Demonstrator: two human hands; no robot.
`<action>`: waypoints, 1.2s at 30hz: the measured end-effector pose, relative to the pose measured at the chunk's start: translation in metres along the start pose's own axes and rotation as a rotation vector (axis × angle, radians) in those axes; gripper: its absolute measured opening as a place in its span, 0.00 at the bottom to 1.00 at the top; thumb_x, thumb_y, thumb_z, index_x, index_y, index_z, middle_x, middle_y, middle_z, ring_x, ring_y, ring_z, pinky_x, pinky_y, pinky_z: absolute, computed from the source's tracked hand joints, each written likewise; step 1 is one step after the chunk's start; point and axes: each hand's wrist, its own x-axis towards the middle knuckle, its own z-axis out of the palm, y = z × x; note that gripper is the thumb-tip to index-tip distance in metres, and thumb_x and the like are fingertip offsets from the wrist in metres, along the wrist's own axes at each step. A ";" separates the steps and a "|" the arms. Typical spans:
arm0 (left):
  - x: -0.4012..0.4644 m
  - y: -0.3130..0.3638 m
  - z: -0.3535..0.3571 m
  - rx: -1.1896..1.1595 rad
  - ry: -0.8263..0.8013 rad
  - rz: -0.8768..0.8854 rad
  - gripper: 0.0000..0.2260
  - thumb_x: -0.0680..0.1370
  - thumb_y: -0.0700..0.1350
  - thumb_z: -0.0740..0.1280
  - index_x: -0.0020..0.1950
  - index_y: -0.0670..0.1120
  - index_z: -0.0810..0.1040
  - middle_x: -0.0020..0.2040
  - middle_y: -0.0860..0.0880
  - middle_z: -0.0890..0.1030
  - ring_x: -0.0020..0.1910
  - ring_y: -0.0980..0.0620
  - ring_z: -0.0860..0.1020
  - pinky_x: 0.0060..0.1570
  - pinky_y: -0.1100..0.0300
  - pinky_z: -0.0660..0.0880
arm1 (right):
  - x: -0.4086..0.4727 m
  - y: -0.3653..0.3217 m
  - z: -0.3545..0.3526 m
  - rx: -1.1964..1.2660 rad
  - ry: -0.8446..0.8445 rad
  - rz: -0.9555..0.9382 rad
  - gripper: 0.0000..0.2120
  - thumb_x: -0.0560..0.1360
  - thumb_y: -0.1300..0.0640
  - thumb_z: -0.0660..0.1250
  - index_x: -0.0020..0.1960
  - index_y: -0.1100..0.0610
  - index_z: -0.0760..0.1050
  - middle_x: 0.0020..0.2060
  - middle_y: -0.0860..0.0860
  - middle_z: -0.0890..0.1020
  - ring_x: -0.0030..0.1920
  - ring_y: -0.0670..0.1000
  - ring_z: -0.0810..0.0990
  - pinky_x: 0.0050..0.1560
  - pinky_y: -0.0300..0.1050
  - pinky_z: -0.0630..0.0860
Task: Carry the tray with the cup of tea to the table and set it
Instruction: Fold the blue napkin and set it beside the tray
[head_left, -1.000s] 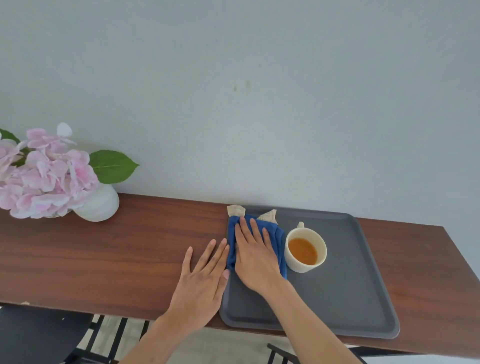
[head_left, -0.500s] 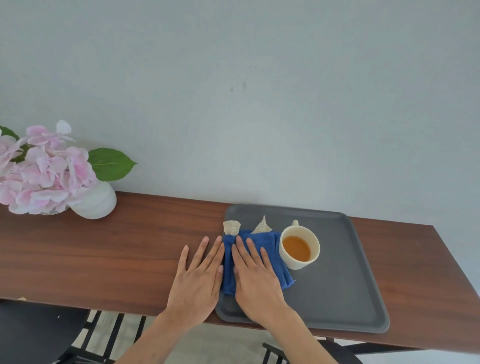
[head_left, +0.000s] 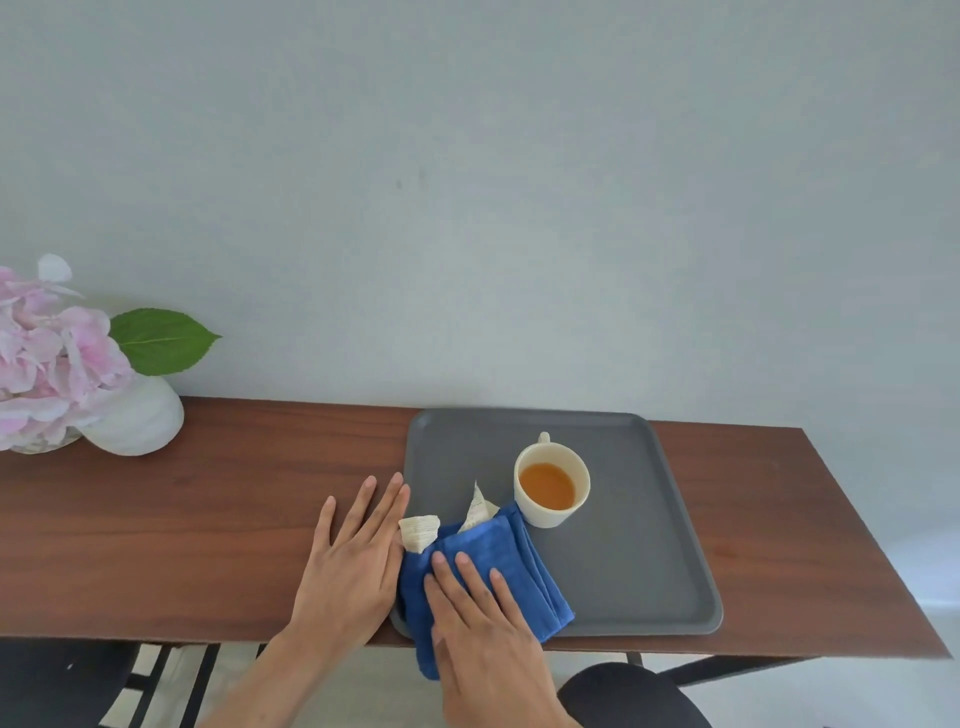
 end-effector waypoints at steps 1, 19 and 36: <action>0.000 0.000 0.000 -0.005 -0.004 -0.002 0.28 0.82 0.50 0.48 0.82 0.48 0.61 0.83 0.52 0.59 0.82 0.47 0.57 0.76 0.35 0.62 | -0.006 -0.001 -0.003 -0.041 0.015 0.013 0.29 0.67 0.28 0.71 0.64 0.40 0.81 0.70 0.40 0.73 0.71 0.46 0.73 0.76 0.51 0.61; -0.003 -0.001 -0.001 -0.113 0.010 -0.015 0.26 0.86 0.55 0.42 0.84 0.53 0.52 0.84 0.59 0.53 0.83 0.56 0.47 0.81 0.39 0.53 | -0.104 0.061 -0.013 0.192 0.156 0.410 0.36 0.85 0.43 0.39 0.58 0.52 0.86 0.61 0.46 0.84 0.66 0.47 0.74 0.72 0.46 0.52; 0.001 -0.001 0.001 -0.113 -0.002 -0.022 0.28 0.84 0.57 0.38 0.84 0.53 0.51 0.83 0.60 0.52 0.83 0.55 0.48 0.81 0.40 0.52 | -0.043 0.162 -0.010 0.142 0.137 0.494 0.32 0.83 0.37 0.38 0.83 0.48 0.40 0.82 0.43 0.43 0.81 0.49 0.38 0.81 0.54 0.42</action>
